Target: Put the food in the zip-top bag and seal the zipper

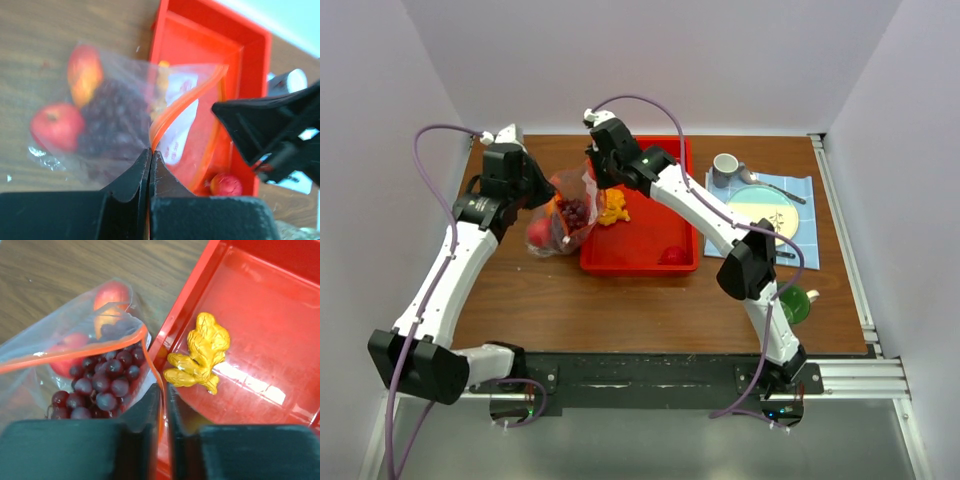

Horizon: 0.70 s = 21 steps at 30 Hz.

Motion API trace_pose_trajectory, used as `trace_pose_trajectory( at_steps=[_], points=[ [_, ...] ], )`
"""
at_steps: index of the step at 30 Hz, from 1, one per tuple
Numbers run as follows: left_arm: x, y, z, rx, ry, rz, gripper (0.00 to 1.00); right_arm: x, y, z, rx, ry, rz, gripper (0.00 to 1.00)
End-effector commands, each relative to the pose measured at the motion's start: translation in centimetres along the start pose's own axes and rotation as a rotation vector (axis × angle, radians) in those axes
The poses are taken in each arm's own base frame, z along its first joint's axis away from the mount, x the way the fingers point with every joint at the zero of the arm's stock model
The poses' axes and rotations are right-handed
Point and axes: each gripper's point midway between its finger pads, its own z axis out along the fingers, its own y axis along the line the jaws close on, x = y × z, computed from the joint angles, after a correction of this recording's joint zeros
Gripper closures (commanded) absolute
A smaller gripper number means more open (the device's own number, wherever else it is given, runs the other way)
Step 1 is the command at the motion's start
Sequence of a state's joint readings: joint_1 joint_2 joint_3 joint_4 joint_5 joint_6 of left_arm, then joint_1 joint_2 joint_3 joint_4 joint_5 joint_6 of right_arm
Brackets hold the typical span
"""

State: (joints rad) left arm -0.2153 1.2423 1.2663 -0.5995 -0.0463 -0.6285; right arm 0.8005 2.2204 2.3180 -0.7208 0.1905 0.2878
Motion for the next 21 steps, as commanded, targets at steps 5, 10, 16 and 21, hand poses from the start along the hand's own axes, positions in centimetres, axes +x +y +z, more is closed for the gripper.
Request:
trace_pose_trajectory(
  at_steps=[5, 10, 16, 21],
  points=[
    [-0.3, 0.6, 1.1, -0.011, -0.027, -0.018, 1.00, -3.8, -0.9, -5.0, -0.052, -0.135, 0.008, 0.29],
    [-0.4, 0.3, 1.3, 0.005, -0.028, -0.030, 1.00, -4.3, -5.4, -7.0, 0.005, -0.178, 0.100, 0.16],
    [-1.0, -0.4, 1.2, 0.027, -0.041, -0.035, 1.00, 0.5, -8.3, -1.1, -0.034, -0.033, 0.234, 0.18],
    [-1.1, -0.6, 1.1, 0.033, -0.040, -0.035, 1.00, 2.4, -7.6, 3.1, -0.161, 0.007, 0.314, 0.20]
  ],
)
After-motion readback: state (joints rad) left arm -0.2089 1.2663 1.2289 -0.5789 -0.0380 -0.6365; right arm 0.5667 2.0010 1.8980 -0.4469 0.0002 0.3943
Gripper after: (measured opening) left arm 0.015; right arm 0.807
